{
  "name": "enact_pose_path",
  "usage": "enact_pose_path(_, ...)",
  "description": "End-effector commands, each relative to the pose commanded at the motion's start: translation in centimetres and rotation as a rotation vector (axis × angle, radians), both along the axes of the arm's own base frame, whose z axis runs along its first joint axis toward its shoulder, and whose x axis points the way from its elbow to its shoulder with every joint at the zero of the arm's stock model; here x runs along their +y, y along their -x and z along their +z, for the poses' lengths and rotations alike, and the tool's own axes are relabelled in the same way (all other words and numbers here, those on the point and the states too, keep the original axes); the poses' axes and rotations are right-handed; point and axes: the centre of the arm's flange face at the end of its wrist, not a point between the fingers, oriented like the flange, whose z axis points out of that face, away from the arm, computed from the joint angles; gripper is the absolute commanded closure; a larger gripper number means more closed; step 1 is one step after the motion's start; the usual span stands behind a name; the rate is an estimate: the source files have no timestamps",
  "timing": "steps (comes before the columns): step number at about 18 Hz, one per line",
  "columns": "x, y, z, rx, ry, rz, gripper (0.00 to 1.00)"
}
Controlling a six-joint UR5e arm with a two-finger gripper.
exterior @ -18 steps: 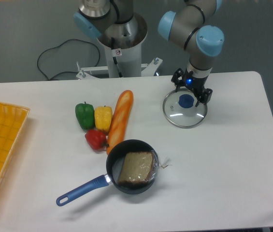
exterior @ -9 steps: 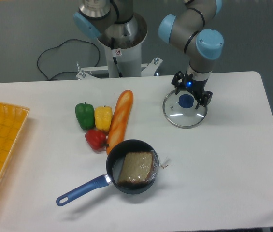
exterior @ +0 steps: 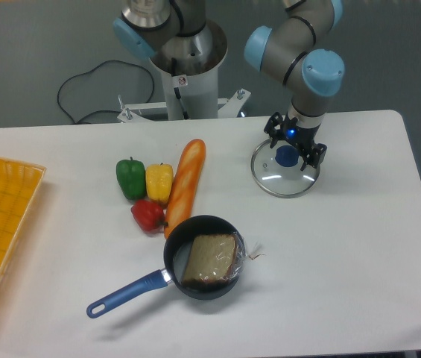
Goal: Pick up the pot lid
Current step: 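Close the gripper on the blue knob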
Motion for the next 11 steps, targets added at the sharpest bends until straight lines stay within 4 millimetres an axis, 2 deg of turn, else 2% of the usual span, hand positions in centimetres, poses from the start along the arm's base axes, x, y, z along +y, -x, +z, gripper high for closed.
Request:
enact_pose_path(9,0.28,-0.08,-0.42,0.005,0.007,-0.008,0.01)
enact_pose_path(11,0.3,-0.02,-0.5,0.003,0.007,-0.01,0.04)
